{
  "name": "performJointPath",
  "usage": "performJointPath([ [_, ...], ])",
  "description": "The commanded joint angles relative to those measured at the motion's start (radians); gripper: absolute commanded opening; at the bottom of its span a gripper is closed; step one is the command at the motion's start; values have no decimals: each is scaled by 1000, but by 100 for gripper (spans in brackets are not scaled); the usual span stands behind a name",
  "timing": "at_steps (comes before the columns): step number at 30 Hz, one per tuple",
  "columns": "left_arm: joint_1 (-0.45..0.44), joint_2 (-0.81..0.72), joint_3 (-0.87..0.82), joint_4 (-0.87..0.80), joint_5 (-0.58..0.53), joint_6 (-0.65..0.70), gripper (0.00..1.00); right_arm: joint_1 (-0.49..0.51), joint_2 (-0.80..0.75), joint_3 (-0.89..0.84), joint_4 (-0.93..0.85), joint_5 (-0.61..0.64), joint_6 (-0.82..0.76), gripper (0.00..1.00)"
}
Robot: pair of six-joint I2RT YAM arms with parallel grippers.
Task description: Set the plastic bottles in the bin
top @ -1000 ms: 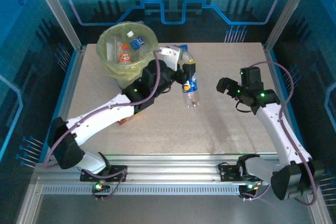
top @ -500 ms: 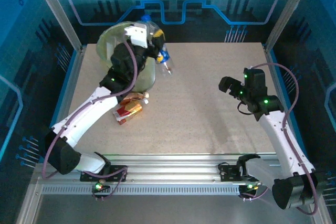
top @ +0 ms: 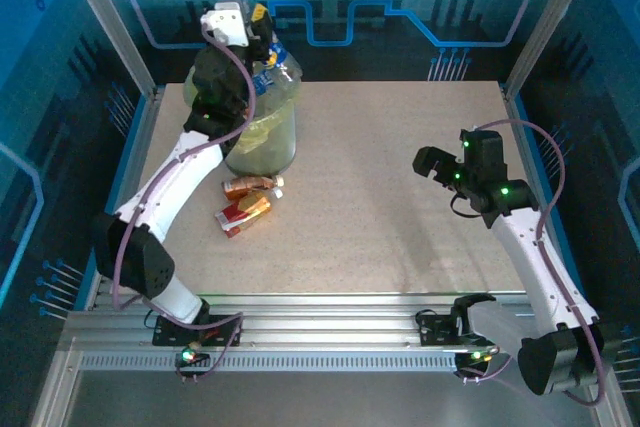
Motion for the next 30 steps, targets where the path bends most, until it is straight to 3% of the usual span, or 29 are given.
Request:
performJointPath([
  [1, 35, 40, 67, 60, -104, 41, 26, -4, -15, 21, 21, -30, -6, 100],
  [12, 57, 134, 68, 158, -313, -48, 27, 0, -9, 19, 33, -48, -8, 100],
  [21, 56, 188, 59, 123, -430, -202, 27, 2, -7, 13, 32, -55, -20, 100],
  [30, 52, 198, -12, 138, -530, -246, 30, 3, 6, 5, 47, -70, -20, 100],
])
